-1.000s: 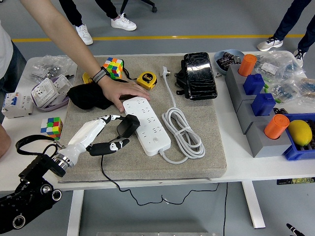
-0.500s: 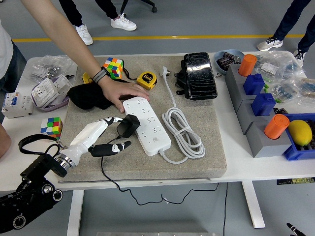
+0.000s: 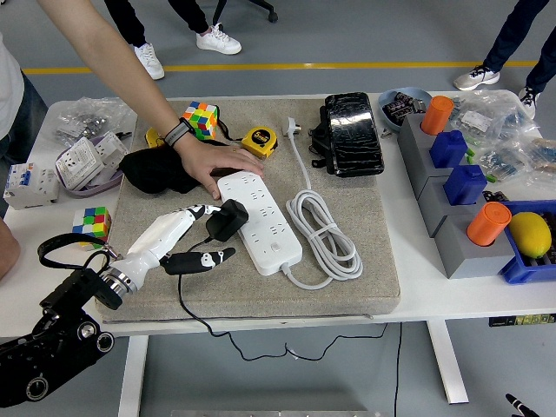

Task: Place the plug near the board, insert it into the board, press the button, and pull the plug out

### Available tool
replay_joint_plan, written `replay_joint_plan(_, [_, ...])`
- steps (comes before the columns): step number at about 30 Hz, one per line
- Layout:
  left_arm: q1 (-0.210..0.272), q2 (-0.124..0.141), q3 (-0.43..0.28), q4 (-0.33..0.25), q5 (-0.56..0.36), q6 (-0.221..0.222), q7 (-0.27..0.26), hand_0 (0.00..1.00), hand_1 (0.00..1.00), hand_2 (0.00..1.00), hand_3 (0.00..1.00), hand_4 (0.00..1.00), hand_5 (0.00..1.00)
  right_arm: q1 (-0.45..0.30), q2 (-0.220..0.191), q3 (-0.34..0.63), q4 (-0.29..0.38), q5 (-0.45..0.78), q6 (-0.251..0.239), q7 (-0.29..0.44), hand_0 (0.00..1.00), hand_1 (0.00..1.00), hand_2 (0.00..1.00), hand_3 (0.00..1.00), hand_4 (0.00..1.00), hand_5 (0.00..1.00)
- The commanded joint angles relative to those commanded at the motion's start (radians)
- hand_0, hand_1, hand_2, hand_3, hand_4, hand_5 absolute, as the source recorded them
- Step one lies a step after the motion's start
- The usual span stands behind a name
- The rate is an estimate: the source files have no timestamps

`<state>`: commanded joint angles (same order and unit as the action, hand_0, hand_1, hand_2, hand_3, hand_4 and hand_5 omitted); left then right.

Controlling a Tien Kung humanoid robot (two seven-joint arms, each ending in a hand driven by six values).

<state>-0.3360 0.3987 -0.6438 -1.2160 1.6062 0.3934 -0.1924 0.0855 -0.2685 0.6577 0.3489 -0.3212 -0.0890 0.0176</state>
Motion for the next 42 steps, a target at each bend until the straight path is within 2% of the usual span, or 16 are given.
replay_joint_plan(25, [-0.080, -0.020, 0.053, 0.002, 0.020, -0.027, 0.058, 0.775, 0.812, 0.813, 0.766, 0.833, 0.615, -0.002, 0.000, 0.004, 0.002, -0.004, 0.001, -0.001, 0.570, 0.644, 0.625, 0.554, 0.975, 0.547])
replay_joint_plan(42, [-0.084, -0.021, 0.044, 0.003, 0.035, -0.032, 0.082, 0.769, 0.810, 0.809, 0.764, 0.833, 0.616, -0.003, 0.000, 0.009, 0.002, -0.005, 0.000, 0.001, 0.570, 0.644, 0.625, 0.553, 0.975, 0.547])
